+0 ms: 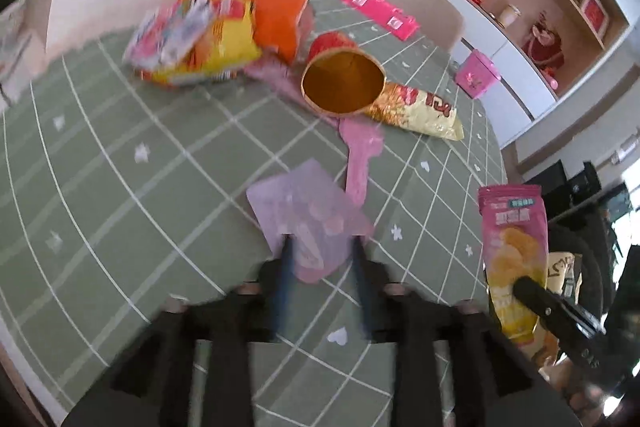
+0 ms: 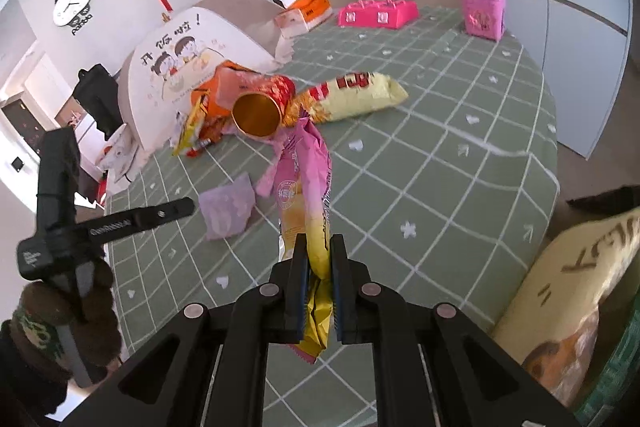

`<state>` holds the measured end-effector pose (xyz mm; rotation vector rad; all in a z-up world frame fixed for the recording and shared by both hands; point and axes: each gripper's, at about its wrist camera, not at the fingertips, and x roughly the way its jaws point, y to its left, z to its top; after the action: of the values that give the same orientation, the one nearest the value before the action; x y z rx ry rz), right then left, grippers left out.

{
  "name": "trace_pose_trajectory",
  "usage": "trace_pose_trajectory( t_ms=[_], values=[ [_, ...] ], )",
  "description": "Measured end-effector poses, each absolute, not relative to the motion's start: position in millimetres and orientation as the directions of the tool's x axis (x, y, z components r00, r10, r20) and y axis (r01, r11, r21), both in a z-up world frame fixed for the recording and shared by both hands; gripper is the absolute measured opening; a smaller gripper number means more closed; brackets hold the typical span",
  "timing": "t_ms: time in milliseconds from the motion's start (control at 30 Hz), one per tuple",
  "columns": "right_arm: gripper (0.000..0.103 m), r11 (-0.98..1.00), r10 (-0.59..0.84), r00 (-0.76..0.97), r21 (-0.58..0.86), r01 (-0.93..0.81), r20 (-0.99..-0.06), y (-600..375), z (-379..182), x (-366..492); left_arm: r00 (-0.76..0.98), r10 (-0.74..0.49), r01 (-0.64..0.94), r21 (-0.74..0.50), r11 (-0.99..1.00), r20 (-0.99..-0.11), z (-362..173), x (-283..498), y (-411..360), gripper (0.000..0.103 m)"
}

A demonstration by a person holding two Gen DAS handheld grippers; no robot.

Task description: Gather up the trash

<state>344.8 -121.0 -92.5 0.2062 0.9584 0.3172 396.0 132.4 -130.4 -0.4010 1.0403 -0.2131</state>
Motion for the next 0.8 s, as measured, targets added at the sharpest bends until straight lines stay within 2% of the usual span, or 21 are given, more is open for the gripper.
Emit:
trace_pose_trajectory(
  t_ms=[33, 200, 300, 333, 400, 600, 733, 800],
  values=[
    [0.009, 0.936, 0.350, 0.534, 0.309, -0.169, -0.770, -123, -93, 343, 0.493, -0.357, -0.023, -0.423, 0.906, -0.793, -133, 395, 130, 0.045],
    [0.009, 0.937, 0.342, 0.544, 0.318, -0.141, -0.766, -140, -91, 336, 0.493, -0.287, -0.090, -0.377, 0.922, -0.821, -146, 402, 111, 0.046],
    [0.009, 0.938, 0.339, 0.554, 0.320, -0.134, -0.760, -149, -88, 331, 0.501, -0.274, -0.133, -0.386, 0.913, -0.821, -153, 409, 107, 0.052],
    [0.009, 0.938, 0.337, 0.557, 0.319, -0.134, -0.759, -152, -87, 329, 0.507, -0.262, -0.126, -0.371, 0.920, -0.821, -153, 411, 102, 0.057],
    [0.010, 0.941, 0.329, 0.565, 0.311, -0.132, -0.756, -157, -85, 327, 0.511, -0.235, -0.101, -0.329, 0.939, -0.827, -153, 417, 91, 0.060],
    [0.010, 0.939, 0.328, 0.585, 0.323, -0.116, -0.742, -174, -82, 325, 0.527, -0.123, -0.086, -0.196, 0.977, -0.841, -155, 431, 79, 0.060],
    [0.011, 0.935, 0.331, 0.587, 0.339, -0.101, -0.739, -180, -86, 325, 0.533, -0.016, -0.053, -0.052, 0.997, -0.846, -160, 441, 69, 0.060],
    [0.011, 0.936, 0.329, 0.584, 0.340, -0.095, -0.742, -181, -89, 326, 0.542, -0.009, -0.035, -0.034, 0.999, -0.841, -161, 446, 70, 0.065]
  ],
)
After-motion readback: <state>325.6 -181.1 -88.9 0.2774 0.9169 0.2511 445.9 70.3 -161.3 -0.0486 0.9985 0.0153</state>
